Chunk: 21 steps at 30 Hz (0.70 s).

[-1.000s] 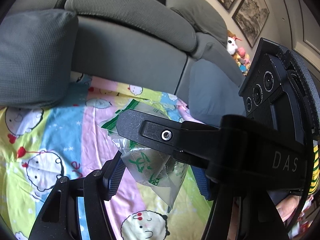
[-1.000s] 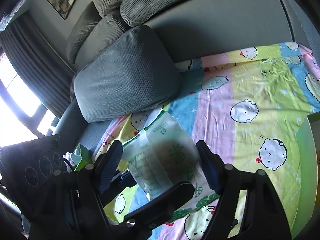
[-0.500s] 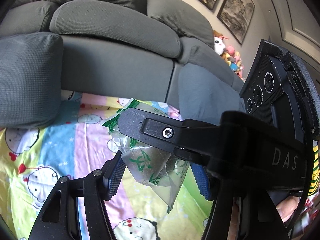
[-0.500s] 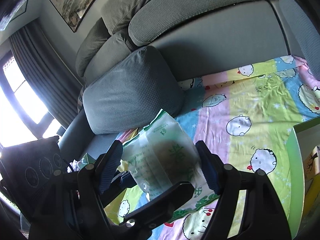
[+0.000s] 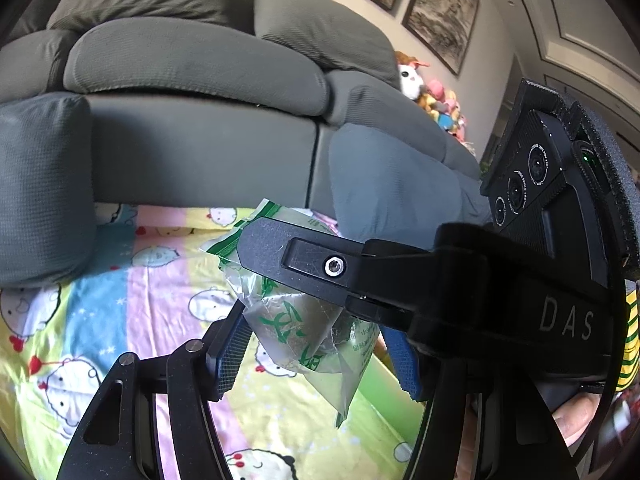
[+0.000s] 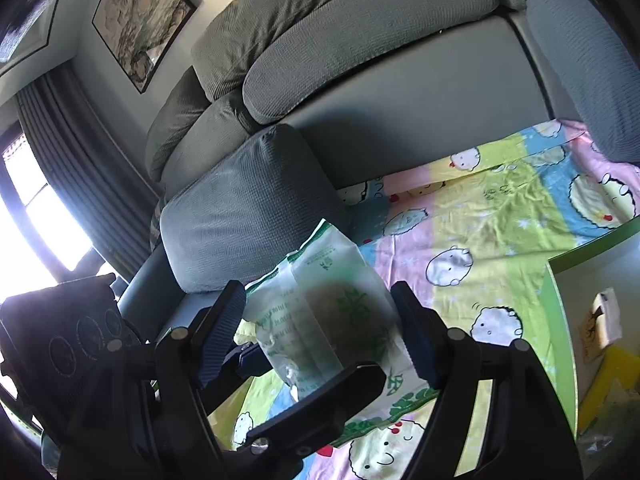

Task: Organize objects
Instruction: 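Carry the bag with the right gripper over the green-rimmed box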

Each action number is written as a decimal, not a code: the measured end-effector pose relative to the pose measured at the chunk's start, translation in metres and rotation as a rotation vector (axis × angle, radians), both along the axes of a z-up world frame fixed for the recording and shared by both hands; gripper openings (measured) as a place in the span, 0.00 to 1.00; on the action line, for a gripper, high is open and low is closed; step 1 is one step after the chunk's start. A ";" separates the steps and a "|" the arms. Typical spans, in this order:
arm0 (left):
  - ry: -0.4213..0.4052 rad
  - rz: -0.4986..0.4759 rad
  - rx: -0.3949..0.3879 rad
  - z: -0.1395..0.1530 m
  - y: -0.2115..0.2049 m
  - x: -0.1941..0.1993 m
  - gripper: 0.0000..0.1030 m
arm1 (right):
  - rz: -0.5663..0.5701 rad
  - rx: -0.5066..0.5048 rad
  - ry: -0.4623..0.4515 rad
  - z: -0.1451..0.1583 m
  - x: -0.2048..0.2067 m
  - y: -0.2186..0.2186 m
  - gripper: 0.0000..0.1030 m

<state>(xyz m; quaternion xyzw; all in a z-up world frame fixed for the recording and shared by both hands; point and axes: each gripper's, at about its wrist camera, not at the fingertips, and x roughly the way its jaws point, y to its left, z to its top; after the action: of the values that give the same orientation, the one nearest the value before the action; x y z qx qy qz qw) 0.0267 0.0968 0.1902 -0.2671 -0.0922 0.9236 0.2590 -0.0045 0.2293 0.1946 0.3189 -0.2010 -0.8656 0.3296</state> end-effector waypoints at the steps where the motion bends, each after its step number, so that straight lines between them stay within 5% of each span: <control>1: 0.004 -0.006 -0.004 0.001 0.003 0.000 0.62 | -0.004 -0.005 0.007 0.001 0.001 0.003 0.72; 21: 0.033 -0.055 -0.036 0.021 0.047 0.019 0.62 | -0.060 -0.041 0.035 0.012 0.020 0.051 0.72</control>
<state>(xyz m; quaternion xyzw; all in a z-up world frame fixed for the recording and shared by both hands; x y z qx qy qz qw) 0.0461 0.1443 0.2113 -0.2591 -0.0638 0.9219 0.2810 0.0160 0.2800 0.2069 0.2909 -0.2221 -0.8762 0.3135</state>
